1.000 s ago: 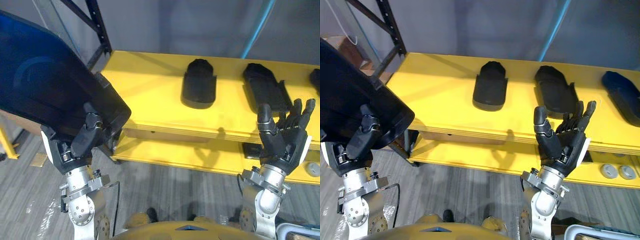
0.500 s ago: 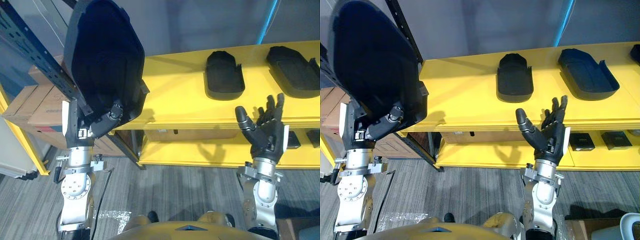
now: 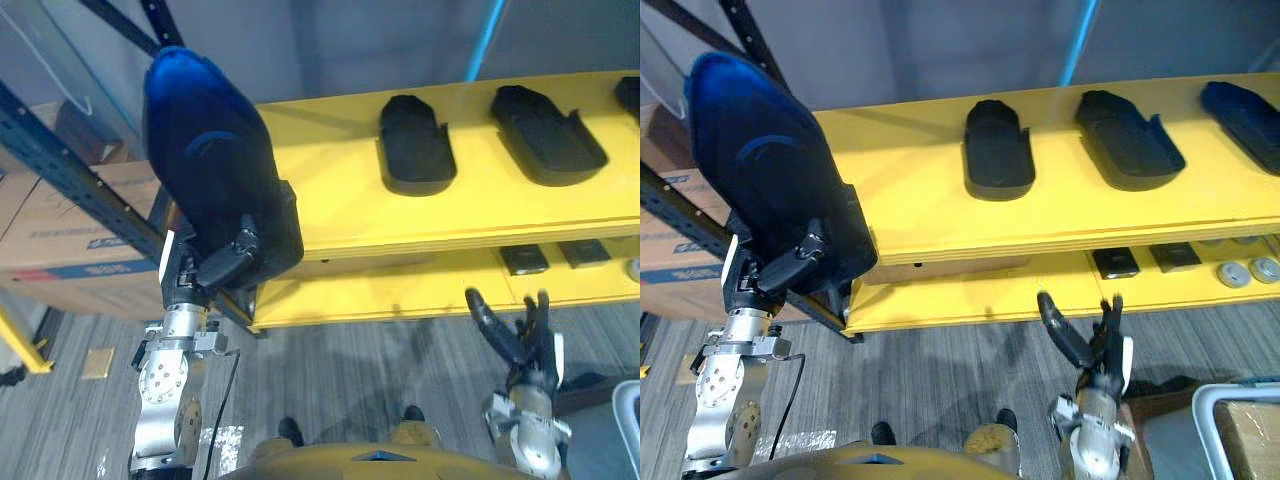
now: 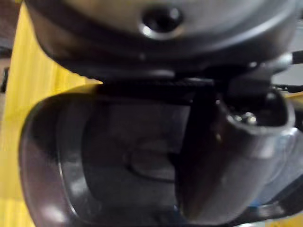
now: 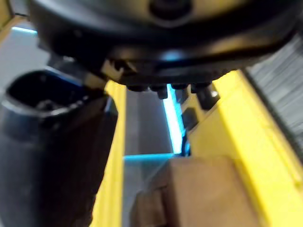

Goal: Walk over and take three plastic housings, then place them on the shelf

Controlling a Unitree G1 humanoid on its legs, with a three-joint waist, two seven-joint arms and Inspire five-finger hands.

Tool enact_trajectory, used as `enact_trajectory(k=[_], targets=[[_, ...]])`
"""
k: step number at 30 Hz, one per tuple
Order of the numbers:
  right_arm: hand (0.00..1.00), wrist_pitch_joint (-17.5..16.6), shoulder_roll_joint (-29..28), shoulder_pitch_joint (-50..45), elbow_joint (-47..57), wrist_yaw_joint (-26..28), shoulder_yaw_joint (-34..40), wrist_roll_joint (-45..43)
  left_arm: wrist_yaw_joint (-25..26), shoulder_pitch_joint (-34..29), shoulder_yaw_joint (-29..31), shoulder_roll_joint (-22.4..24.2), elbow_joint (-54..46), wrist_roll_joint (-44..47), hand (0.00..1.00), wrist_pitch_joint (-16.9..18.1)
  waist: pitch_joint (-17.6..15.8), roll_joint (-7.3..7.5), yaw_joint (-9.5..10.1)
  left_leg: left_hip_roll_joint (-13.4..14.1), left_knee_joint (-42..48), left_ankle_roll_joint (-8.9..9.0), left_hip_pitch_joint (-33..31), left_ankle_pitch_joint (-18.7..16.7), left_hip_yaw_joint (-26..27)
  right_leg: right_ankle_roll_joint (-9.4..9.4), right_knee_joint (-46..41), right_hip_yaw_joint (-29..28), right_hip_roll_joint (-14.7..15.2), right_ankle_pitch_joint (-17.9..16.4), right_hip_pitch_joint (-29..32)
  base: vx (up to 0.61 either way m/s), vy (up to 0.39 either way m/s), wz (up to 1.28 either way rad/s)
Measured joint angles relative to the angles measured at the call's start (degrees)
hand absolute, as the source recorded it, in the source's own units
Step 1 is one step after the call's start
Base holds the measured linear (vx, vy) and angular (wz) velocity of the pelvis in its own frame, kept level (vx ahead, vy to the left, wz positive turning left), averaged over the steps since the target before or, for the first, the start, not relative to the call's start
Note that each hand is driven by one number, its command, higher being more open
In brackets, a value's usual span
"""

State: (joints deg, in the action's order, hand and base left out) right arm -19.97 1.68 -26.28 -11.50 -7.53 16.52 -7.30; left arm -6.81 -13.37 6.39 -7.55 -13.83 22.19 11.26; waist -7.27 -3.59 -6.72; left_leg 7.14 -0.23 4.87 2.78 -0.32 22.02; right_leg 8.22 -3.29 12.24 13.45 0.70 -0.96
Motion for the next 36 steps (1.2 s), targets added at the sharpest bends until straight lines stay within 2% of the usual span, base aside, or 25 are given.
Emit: enact_trajectory(k=[3, 5, 6, 8, 9, 12, 14, 20, 24, 27, 32, 36], targets=[[1.00, 0.7, 0.4, -0.5, -8.1, -0.2, 1.1, 0.2, 0.4, 3.3, -0.1, -1.7, 0.8, 5.4, 0.00, -0.2, 0.2, -0.08, -1.03, 0.3, -1.1, 0.30, 0.9, -0.1, 1.7, -0.32, -1.9, -1.2, -0.2, -1.4, 1.2, -0.05, -0.007, -0.21], [1.00, 2.5, 0.4, -0.6, -12.1, 0.6, 1.0, 0.1, 1.6, 6.9, -0.1, -3.9, 2.4, 7.0, 0.00, -0.2, 0.2, -0.14, -1.16, 0.3, -1.3, 0.13, 0.8, -0.1, 2.6, -0.35, -2.3, -2.0, -0.4, -1.4, 2.1, -0.05, 0.000, -0.19], [1.00, 6.0, 1.0, -0.4, -16.3, 3.8, 0.8, 0.2, 3.0, 11.3, 0.0, -5.6, 5.8, 7.3, 0.00, -0.6, 0.3, -0.17, -1.20, 0.2, -2.6, 0.13, 1.6, 0.4, 3.1, -0.35, -2.6, -2.9, -0.6, -1.4, 2.4, -0.02, 0.005, -0.18], [1.00, 8.4, 1.2, -0.2, -18.9, 6.5, 0.6, 0.2, 3.9, 13.7, 0.0, -6.6, 8.1, 7.5, 0.00, -1.5, 0.4, -0.26, -1.24, 0.2, -3.4, 0.64, 2.2, 1.1, 3.5, -0.32, -2.7, -3.2, -0.8, -1.4, 2.4, -0.01, 0.009, -0.14], [1.00, 11.3, 1.6, -0.2, -21.6, 9.6, -0.5, 0.2, 4.6, 16.6, 0.1, -7.8, 11.1, 9.2, 0.00, -3.0, 0.4, -0.28, -1.33, 0.1, -4.1, 0.65, 2.7, 1.5, 3.9, -0.09, -2.8, -3.5, -0.9, -1.2, 2.5, 0.01, 0.003, -0.09], [1.00, 16.3, 2.6, 0.2, -26.4, 15.3, -2.9, 0.2, 5.6, 22.9, 0.1, -10.8, 18.4, 12.2, 0.00, -6.7, 0.3, -0.03, -1.39, 0.3, -4.6, 0.84, 2.5, 1.9, 4.6, -0.12, -3.5, -4.5, -1.2, -1.2, 3.7, 0.01, 0.002, -0.12], [1.00, 18.2, 2.6, 0.8, -28.2, 16.4, -3.6, 0.1, 6.6, 26.6, 0.1, -12.6, 22.7, 13.4, 0.00, -8.3, 0.0, 0.37, -1.50, 0.4, -4.5, 0.91, 2.3, 2.0, 4.9, -0.14, -3.7, -4.9, -1.4, -1.3, 4.2, 0.01, -0.006, -0.10], [1.00, 20.9, 4.3, 4.6, -32.5, 17.9, -3.5, -0.1, 8.4, 36.8, 0.0, -17.6, 31.5, 15.9, 0.00, -10.6, -2.9, 2.43, -2.13, 0.5, -4.0, 0.99, 1.4, 2.4, 6.0, -0.32, -4.7, -6.8, -1.8, -1.3, 6.5, 0.01, -0.005, -0.12], [1.00, 21.9, 4.7, 5.3, -32.8, 18.5, -3.4, -1.1, 8.4, 39.4, 0.0, -18.2, 31.6, 18.8, 0.00, -10.7, -4.8, 2.71, -2.12, 0.6, -2.9, 1.02, -0.2, 2.3, 6.1, -0.34, -5.1, -7.8, -1.9, -1.3, 7.9, 0.03, -0.003, -0.03], [1.00, 22.2, 4.6, 6.5, -32.8, 19.5, -3.5, -2.4, 8.5, 41.7, 0.0, -18.3, 31.7, 18.8, 0.00, -13.0, -7.2, 3.06, -1.91, 1.7, -0.9, 1.51, -0.6, 1.3, 6.2, -0.90, -5.7, -8.1, -2.4, -1.7, 8.0, 0.01, -0.019, -0.03], [1.00, 22.3, 4.6, 7.4, -32.5, 19.3, -3.6, -2.7, 9.2, 44.0, 0.0, -18.3, 32.5, 18.2, 0.00, -15.7, -8.4, 2.96, -1.25, 2.8, 0.7, 1.70, -2.7, 0.7, 6.5, -1.11, -6.2, -8.5, -3.2, -1.8, 9.8, 0.00, -0.041, -0.04], [1.00, 23.0, 4.7, 7.5, -31.7, 17.8, -3.7, -4.5, 9.5, 47.6, 0.3, -20.1, 32.6, 17.4, 0.00, -20.3, -10.2, 2.89, -0.99, 4.0, 3.3, 2.04, -3.7, 0.0, 6.4, -1.64, -6.9, -8.4, -3.7, -2.2, 9.8, 0.00, -0.039, 0.01]])
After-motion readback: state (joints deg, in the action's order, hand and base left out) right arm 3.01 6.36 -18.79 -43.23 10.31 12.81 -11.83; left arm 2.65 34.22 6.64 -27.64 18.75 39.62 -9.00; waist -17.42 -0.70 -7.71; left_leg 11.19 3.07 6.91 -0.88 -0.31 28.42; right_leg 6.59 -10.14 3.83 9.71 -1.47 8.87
